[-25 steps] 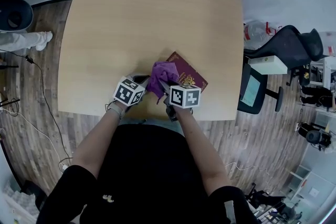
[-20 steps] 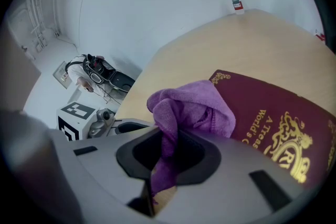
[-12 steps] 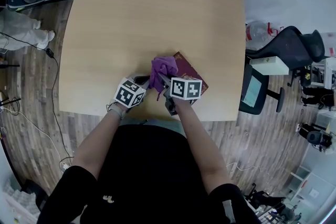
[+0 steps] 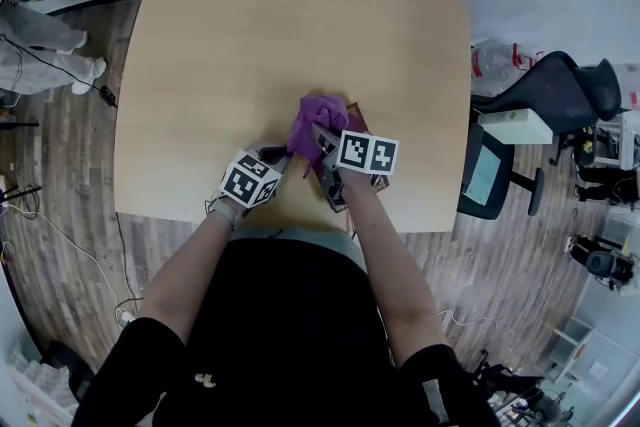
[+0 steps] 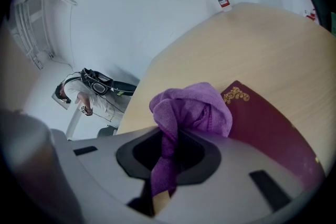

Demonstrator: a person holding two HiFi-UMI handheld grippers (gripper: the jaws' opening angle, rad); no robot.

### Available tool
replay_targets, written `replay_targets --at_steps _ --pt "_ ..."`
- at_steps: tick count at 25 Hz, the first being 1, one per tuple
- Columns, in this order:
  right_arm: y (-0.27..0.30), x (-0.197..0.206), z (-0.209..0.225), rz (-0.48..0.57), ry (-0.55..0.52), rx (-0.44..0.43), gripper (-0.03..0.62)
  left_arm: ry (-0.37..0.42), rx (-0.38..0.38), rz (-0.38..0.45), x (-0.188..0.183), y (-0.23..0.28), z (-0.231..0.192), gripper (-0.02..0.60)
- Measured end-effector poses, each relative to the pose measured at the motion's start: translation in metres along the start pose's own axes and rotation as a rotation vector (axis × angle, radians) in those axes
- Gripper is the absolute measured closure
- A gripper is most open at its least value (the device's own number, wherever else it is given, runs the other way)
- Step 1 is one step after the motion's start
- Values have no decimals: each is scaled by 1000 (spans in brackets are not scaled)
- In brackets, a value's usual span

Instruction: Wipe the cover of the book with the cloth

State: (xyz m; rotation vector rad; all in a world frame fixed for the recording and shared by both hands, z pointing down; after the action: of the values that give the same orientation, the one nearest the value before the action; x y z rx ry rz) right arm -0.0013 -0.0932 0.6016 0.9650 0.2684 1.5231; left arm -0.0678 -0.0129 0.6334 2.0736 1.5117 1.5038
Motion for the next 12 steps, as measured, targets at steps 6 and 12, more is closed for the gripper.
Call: replay_targets --at_steps 6,12 --pt "-10 -16 21 43 47 21 526 7 -2 -10 2 1 0 563" --pt "-29 -29 48 85 87 51 525 19 -6 -19 3 1 0 563"
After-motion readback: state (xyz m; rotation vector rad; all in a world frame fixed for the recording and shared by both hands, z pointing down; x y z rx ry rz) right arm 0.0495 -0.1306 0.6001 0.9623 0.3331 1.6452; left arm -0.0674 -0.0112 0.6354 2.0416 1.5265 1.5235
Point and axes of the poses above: the fingertips, and each gripper's own axes: y forward along the fingers, z to its right, x out of its underside, the point moved 3 cm from there along -y, backward along the fingers, and after that the axes turned 3 degrees about -y, right-handed, at the moved point
